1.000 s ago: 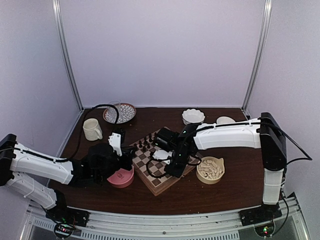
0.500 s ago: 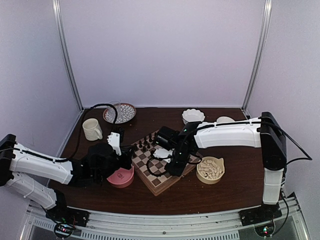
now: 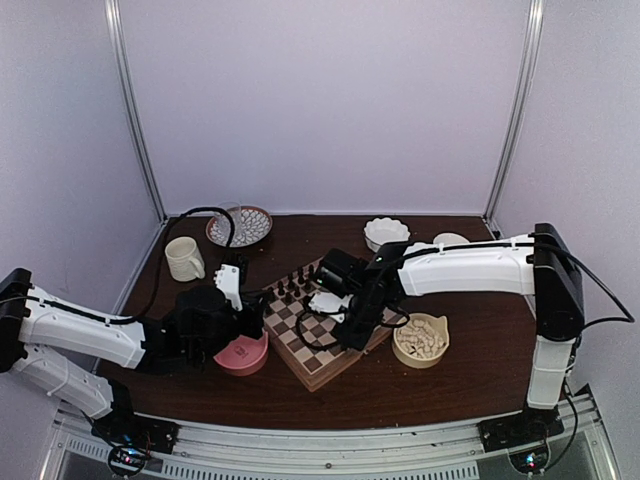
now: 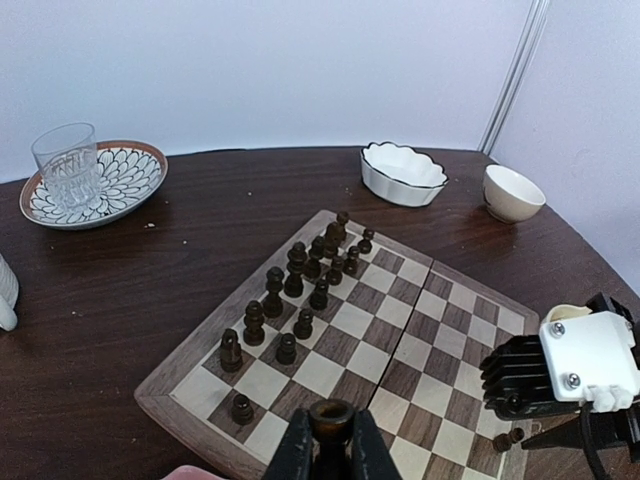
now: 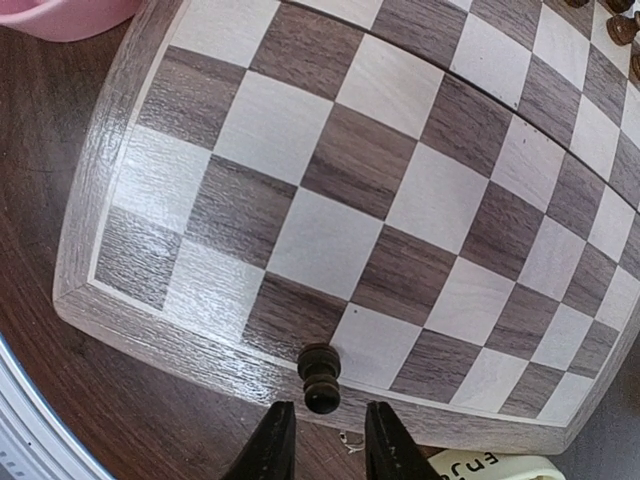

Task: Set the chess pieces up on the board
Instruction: Place the pawn on the chessboard.

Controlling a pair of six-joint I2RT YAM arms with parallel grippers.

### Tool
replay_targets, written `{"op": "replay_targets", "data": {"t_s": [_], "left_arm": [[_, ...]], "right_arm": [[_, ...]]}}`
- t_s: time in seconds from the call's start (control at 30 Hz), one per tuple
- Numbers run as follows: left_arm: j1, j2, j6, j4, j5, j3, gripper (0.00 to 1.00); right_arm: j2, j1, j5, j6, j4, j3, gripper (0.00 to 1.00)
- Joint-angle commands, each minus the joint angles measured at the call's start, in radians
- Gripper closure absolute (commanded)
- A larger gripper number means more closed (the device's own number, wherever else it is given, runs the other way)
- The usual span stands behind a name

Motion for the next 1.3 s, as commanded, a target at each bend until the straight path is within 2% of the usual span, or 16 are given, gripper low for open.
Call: {"op": "replay_targets", "data": {"t_s": [0.0, 0.17, 0.4, 0.77, 0.83, 0.93, 0.97, 1.13, 1.27], "left_arm": [[0.003, -0.023, -0.008, 0.004, -0.014, 0.004, 1.0], [0.004, -0.022, -0.009, 0.003, -0.014, 0.004, 1.0], [0.003, -0.021, -0.009, 0.0, -0.014, 0.005, 1.0], [0.003, -0.019, -0.009, -0.003, -0.019, 0.007, 1.0], [0.003, -0.019, -0.009, -0.005, -0.02, 0.007, 1.0], [0.003, -0.018, -0.009, -0.005, -0.022, 0.007, 1.0], [0.002, -0.018, -0.009, -0.005, -0.022, 0.008, 1.0], [0.002, -0.019, -0.01, -0.006, -0.02, 0.009, 1.0], [0.005, -0.015, -0.011, -0.005, -0.02, 0.01, 1.0]], "right_arm": [[-0.006, -0.005, 0.012, 0.001, 0.008, -0.003, 0.72], [0.001, -0.005, 0.01, 0.001, 0.011, -0.002, 0.7], [0.019, -0.005, 0.003, 0.002, 0.012, 0.004, 0.72], [0.024, -0.005, 0.001, 0.005, 0.014, 0.006, 0.88], [0.026, -0.005, 0.0, 0.005, 0.015, 0.006, 0.87], [0.029, -0.005, -0.001, 0.004, 0.015, 0.009, 0.76], [0.031, -0.005, -0.003, 0.003, 0.014, 0.009, 0.75], [0.036, -0.005, -0.005, 0.002, 0.017, 0.01, 0.75], [0.041, -0.005, -0.008, 0.004, 0.015, 0.013, 0.83]]}}
